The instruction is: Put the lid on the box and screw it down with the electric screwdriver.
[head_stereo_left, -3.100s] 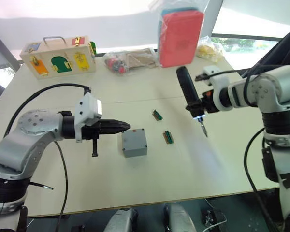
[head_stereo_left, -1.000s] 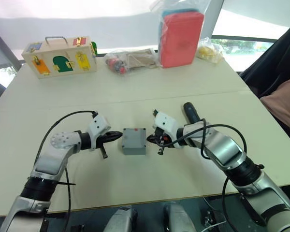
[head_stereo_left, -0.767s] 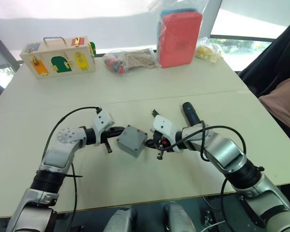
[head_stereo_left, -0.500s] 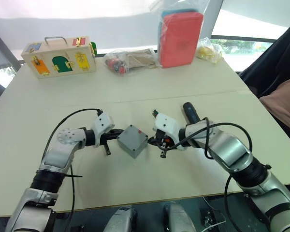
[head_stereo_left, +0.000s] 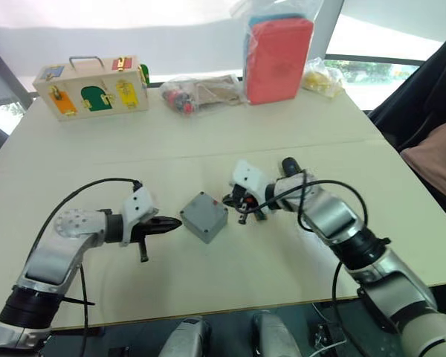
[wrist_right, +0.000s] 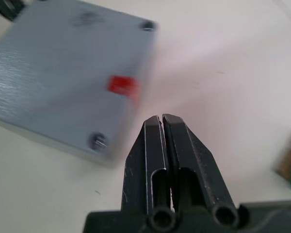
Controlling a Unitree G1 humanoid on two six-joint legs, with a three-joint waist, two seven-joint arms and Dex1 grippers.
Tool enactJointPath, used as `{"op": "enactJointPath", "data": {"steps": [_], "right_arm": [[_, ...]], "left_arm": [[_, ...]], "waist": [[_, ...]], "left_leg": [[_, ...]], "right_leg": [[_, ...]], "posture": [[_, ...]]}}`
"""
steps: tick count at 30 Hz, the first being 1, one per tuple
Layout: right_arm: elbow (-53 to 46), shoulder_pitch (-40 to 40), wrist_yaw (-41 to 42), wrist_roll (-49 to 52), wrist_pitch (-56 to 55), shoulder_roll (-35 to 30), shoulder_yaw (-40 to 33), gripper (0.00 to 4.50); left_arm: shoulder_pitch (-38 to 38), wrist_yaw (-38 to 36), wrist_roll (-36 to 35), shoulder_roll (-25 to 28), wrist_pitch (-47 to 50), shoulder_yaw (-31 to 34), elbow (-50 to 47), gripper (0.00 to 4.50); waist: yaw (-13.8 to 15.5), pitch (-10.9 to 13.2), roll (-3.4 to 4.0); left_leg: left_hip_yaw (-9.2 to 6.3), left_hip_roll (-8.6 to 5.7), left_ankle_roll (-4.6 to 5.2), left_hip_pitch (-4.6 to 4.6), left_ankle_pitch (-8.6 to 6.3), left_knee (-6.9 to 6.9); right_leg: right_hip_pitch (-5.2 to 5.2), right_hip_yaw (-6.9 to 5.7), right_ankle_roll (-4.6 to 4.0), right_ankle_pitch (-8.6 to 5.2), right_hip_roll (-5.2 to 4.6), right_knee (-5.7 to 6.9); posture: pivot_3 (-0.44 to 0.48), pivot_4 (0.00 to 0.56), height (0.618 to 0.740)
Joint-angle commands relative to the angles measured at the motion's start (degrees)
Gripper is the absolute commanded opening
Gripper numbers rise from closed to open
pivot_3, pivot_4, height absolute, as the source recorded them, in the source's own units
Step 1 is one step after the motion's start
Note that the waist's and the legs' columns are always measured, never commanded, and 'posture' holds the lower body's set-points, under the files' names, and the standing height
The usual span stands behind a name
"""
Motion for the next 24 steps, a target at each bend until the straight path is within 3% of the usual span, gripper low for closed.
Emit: {"op": "enactJointPath", "data": {"steps": [1, 12, 24], "right_arm": [[-1.9, 0.6, 0.7, -0.7, -0.9, 0.4, -0.1, 0.04], [-9.3, 4.2, 1.8, 0.5, 5.0, -1.2, -1.1, 0.04], [-11.4, 3.9, 1.0, 0.4, 7.2, -0.8, -1.6, 0.04]], "left_arm": [[-0.7, 1.6, 0.0, -0.6, 0.5, 0.2, -1.9, 0.0], [-3.1, 3.6, 0.5, -2.6, 0.5, -0.8, -0.9, 0.0], [-1.5, 2.7, 0.1, -0.4, 1.2, 0.0, -2.2, 0.0]], "waist": [[0.0, 0.0, 0.0], [-0.1, 0.0, 0.0], [-0.1, 0.0, 0.0]], "left_leg": [[0.0, -0.02, 0.0, 0.0, 0.0, 0.01], [-0.01, -0.01, 0.0, 0.0, 0.0, 0.01], [-0.01, -0.01, 0.0, 0.0, 0.0, 0.01]], "right_leg": [[0.01, 0.0, 0.0, 0.0, 0.0, 0.0], [0.0, -0.02, 0.0, 0.0, 0.0, 0.0], [0.0, -0.01, 0.0, 0.0, 0.0, 0.0]], "posture": [[0.0, 0.15, 0.74], [0.0, 0.15, 0.74], [0.0, 0.15, 0.74]]}}
